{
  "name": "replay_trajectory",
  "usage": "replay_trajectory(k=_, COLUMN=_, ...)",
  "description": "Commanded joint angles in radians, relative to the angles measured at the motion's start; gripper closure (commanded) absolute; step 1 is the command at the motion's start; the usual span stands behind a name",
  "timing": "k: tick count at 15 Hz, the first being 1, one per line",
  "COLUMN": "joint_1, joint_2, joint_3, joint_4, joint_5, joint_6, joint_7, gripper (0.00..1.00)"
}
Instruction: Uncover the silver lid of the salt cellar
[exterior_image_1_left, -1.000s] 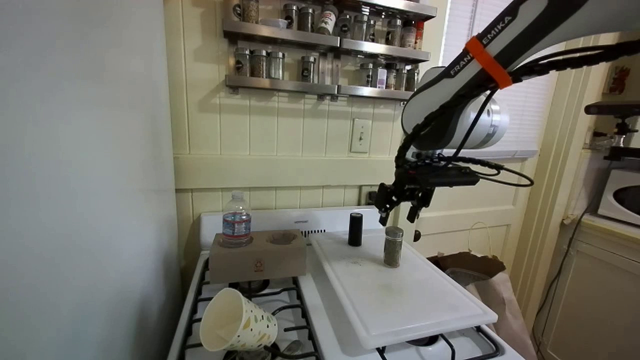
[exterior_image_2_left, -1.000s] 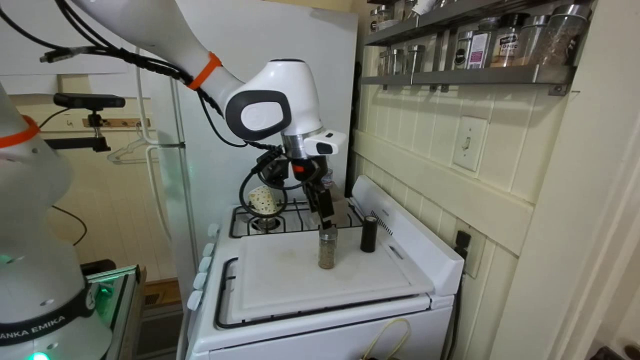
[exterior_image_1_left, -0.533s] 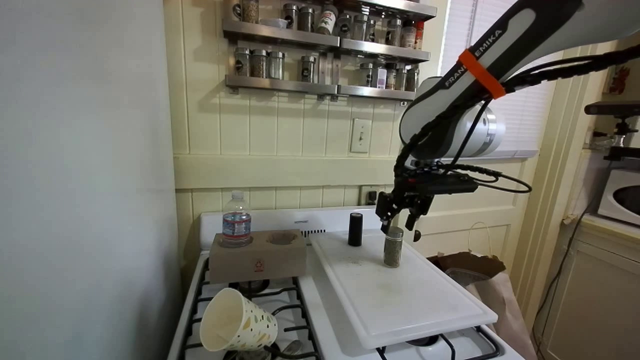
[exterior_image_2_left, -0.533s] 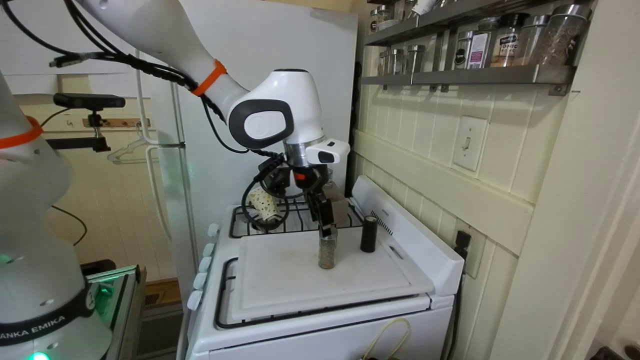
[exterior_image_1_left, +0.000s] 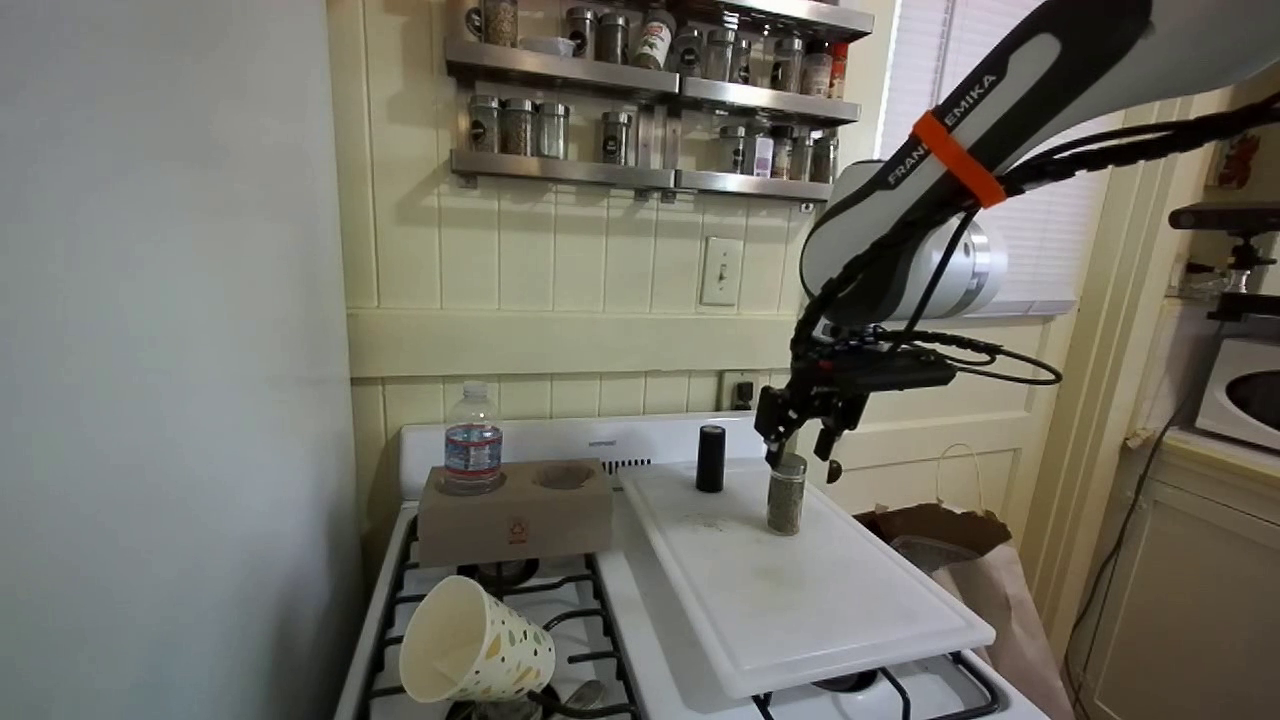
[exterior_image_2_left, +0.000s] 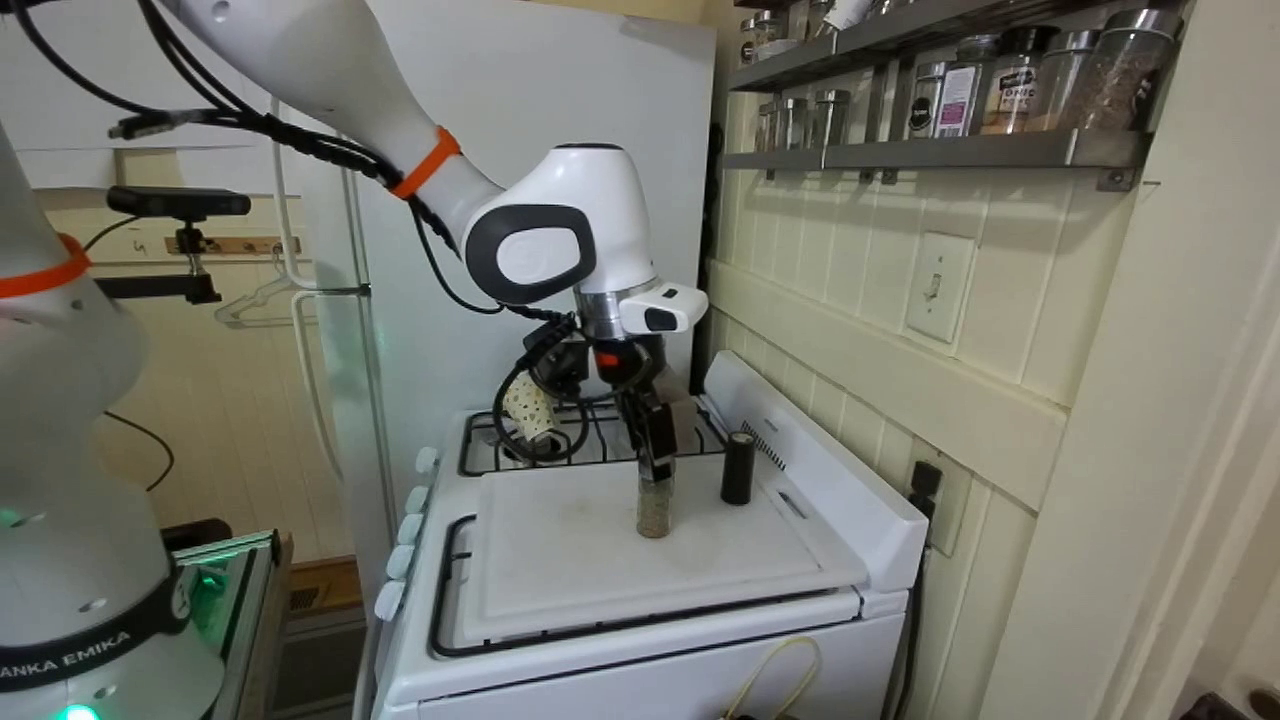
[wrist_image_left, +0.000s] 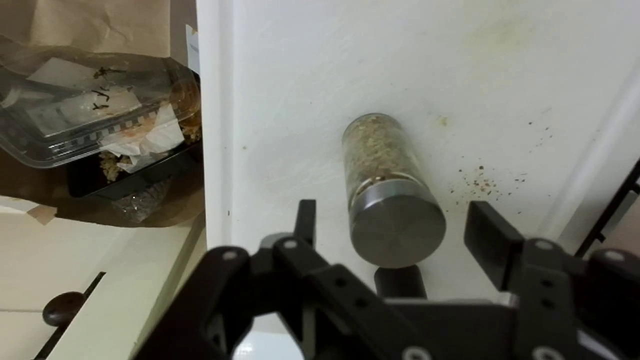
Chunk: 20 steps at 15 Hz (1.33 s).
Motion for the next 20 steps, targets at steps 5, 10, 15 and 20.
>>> replay_trajectory(k=5, joint_1=0.009, joint_2=0.049, joint_3=0.003, joint_4=0.024, joint_5=0.014, joint_6=0.063, joint_7=0.003, gripper=0.17)
replay_trajectory(k=10, joint_1=0.018, joint_2=0.06, joint_3=0.007, joint_4=0.029, joint_5=0.034, joint_6=0.058, joint_7=-0.007, gripper=0.28)
replay_trajectory(k=15, joint_1=0.018, joint_2=0.067, joint_3=0.009, joint_4=0.029, joint_5=0.024, joint_6=0.059, joint_7=-0.001, gripper=0.33)
replay_trajectory(k=20, joint_1=0.016, joint_2=0.064, joint_3=0.007, joint_4=0.028, joint_5=0.013, joint_6=0.056, joint_7=0.003, gripper=0.34)
